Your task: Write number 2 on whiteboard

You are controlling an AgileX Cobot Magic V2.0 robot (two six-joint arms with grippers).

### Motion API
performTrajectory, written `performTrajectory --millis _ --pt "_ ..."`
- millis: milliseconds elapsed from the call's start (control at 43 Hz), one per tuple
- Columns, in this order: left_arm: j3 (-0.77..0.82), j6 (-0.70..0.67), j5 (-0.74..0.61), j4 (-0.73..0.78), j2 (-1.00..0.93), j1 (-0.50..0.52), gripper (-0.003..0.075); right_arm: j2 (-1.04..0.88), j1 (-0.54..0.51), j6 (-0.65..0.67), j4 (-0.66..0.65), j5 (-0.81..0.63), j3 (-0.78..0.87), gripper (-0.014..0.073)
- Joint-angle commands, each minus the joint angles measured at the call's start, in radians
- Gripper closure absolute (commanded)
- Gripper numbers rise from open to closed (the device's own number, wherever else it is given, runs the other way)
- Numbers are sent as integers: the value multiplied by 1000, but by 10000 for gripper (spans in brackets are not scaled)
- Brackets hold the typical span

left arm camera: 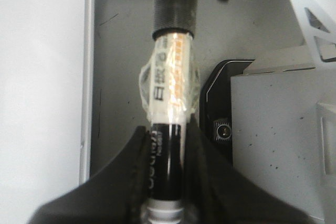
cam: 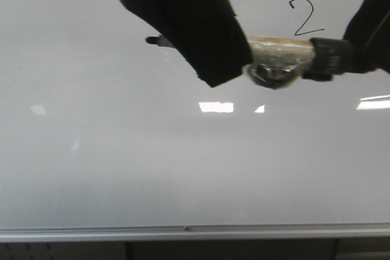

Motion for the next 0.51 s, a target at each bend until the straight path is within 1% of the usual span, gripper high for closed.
performTrajectory --millis 0,70,93,209,256,279,302,372,488 --pt "-48 -114 -6 96 -32 40 741 -35 -63 81 -12 -48 -38 33" --pt "-61 -227 -6 217 -32 77 741 -38 -99 111 -12 -76 -38 33" --pt "-64 -290 -8 264 -32 95 741 -38 -112 118 -12 -84 -38 33" --pt "-75 -516 -13 439 -32 188 741 -38 -122 118 -12 -99 -38 33" --pt "-73 -613 -13 494 -32 246 741 -38 -122 118 -12 -102 -38 33" --pt "-73 -657 -13 503 -32 262 741 -38 -122 118 -12 -103 -38 33" --pt "-71 -703 -15 512 -32 302 741 -38 -122 118 -12 -104 -38 33" --pt "-53 -752 -53 512 -47 382 741 -38 -122 118 -12 -111 -37 33" --pt "43 -825 -231 506 -118 500 741 -38 -122 118 -12 -117 -37 33"
